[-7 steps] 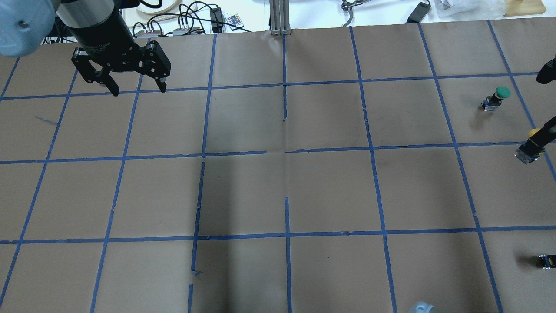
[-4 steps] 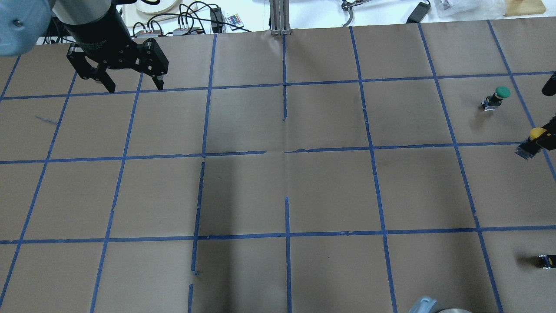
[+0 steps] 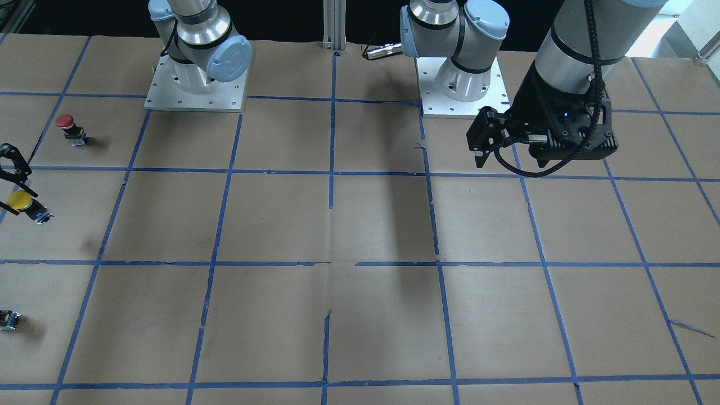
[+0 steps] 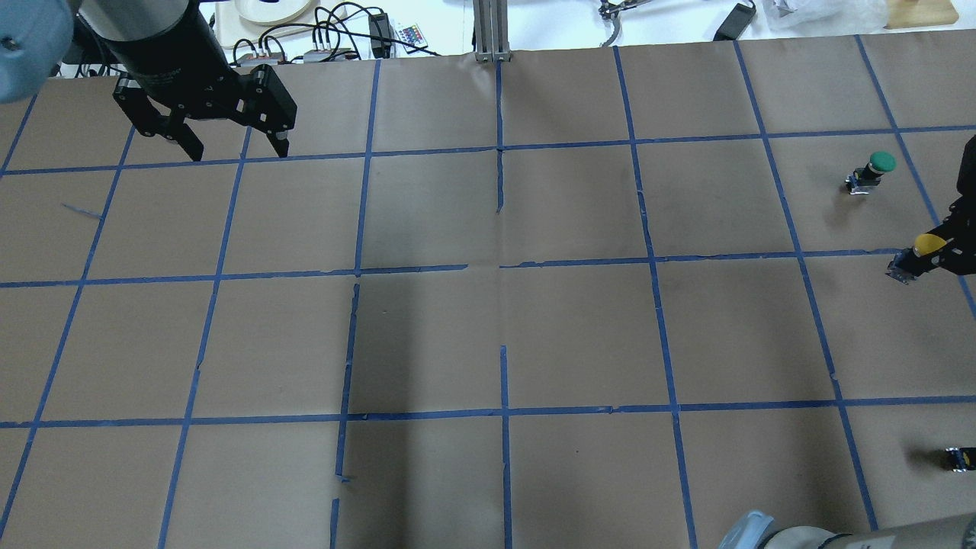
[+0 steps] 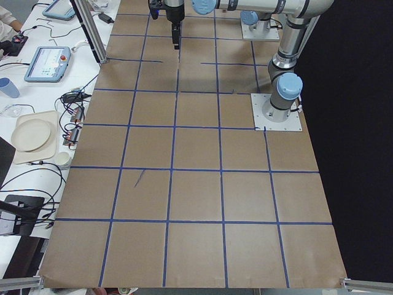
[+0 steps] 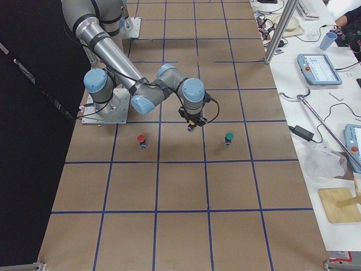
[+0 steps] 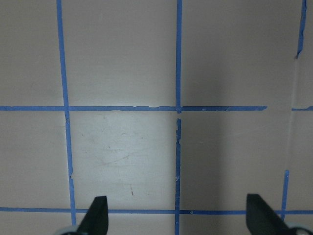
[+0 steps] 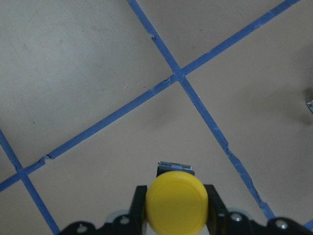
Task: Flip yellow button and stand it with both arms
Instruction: 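Lower the button upright onto the table with the right gripper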
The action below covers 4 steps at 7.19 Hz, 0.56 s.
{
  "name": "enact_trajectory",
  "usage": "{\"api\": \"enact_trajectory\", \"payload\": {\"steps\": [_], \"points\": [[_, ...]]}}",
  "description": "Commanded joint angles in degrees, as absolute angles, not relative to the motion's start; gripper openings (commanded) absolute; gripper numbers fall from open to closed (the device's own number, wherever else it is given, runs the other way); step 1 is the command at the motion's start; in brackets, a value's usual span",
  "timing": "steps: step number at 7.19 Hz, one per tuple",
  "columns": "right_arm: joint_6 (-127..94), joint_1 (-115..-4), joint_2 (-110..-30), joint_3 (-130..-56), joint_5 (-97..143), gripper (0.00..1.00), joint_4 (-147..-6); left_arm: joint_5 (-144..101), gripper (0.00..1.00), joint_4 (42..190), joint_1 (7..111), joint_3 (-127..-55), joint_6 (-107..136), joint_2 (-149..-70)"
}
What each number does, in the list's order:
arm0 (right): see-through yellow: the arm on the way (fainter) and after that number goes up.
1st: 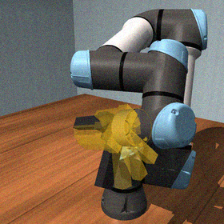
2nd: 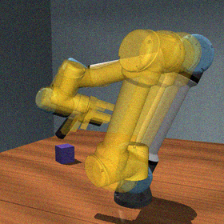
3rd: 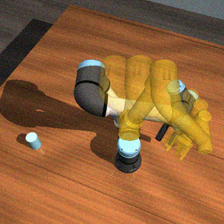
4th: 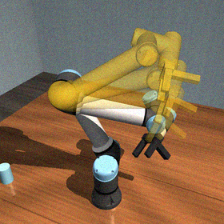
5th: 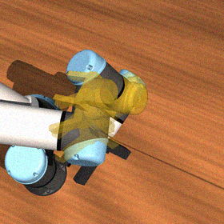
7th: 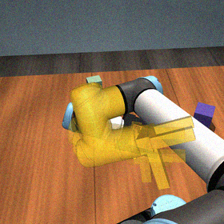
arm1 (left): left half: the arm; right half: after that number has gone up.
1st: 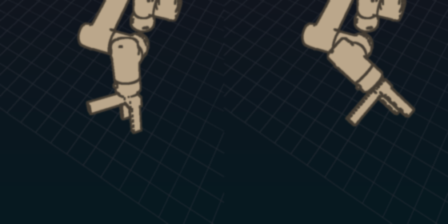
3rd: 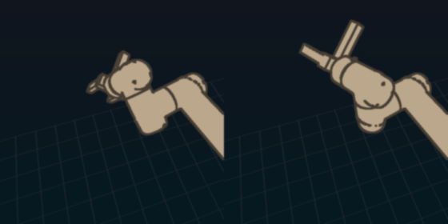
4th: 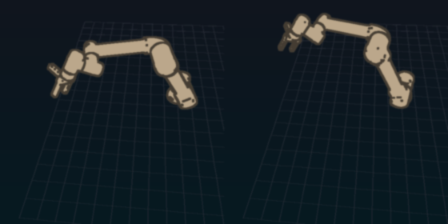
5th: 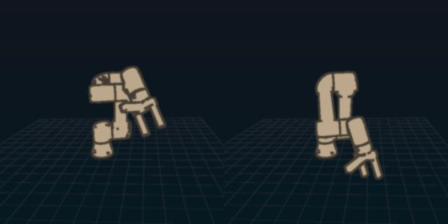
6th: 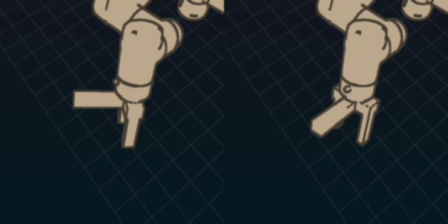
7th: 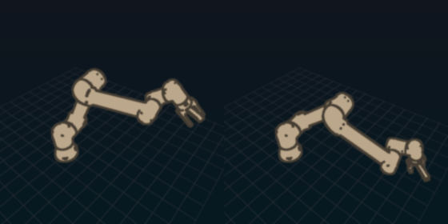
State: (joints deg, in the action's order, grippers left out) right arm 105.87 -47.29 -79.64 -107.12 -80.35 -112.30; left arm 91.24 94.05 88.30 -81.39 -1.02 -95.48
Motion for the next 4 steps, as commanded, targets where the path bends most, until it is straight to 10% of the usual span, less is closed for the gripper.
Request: {"api": "enact_trajectory", "payload": {"steps": [1, 4], "points": [[114.8, -43.5, -76.2, -106.7, -80.6, 0.07, -112.3, 91.2, 1.0, 94.0, 88.2, -81.6, -1.1, -95.4], [117.9, -41.9, -73.1, -106.6, -80.4, 0.1, -113.8, 91.2, 1.0, 94.0, 88.2, -81.5, -1.1, -95.4]]}}
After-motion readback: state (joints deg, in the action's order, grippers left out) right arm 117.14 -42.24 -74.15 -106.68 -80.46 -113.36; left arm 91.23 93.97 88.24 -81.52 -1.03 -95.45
